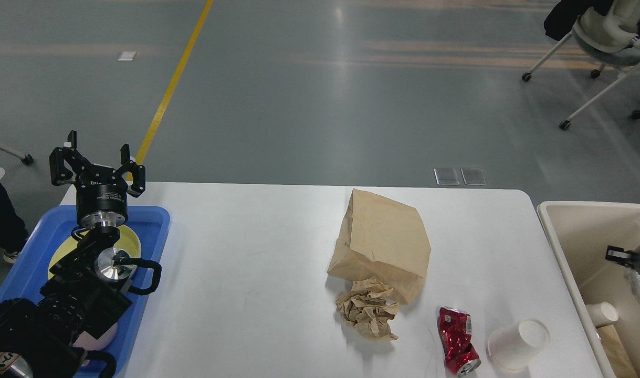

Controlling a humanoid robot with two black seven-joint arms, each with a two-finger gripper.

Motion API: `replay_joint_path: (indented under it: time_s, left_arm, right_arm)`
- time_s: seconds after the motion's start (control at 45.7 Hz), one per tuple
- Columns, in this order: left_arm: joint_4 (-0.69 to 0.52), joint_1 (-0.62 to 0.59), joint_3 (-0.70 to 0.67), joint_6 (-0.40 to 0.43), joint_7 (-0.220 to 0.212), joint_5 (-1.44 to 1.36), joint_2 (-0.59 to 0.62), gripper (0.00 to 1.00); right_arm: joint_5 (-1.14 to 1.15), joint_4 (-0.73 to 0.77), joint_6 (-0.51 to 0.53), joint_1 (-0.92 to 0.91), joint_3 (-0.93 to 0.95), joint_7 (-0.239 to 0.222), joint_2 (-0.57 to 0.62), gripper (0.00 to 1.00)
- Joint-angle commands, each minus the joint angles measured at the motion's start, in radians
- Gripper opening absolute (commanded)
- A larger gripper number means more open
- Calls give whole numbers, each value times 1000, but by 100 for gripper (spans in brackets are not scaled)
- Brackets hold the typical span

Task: Tidy desktop
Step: 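Open the right gripper to drop the foil into the bin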

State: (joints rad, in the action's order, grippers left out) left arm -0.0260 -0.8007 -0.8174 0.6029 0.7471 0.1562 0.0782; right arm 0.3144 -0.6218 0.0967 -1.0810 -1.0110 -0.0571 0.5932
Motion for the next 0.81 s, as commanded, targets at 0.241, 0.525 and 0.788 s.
replay_joint_path:
  time_s: [0.241,0.525,0.788]
  left_arm:
    - [0,0,0,0,0,0,0,96]
    - [0,0,0,0,0,0,0,96]
    - [0,0,0,0,0,0,0,96]
  right_arm:
    - [2,-84,60,-140,-63,-1,-56,100]
    - [2,-346,345,-664,-215,-1,-118,100]
    - [0,-588,799,-1008,-216,0,-194,100]
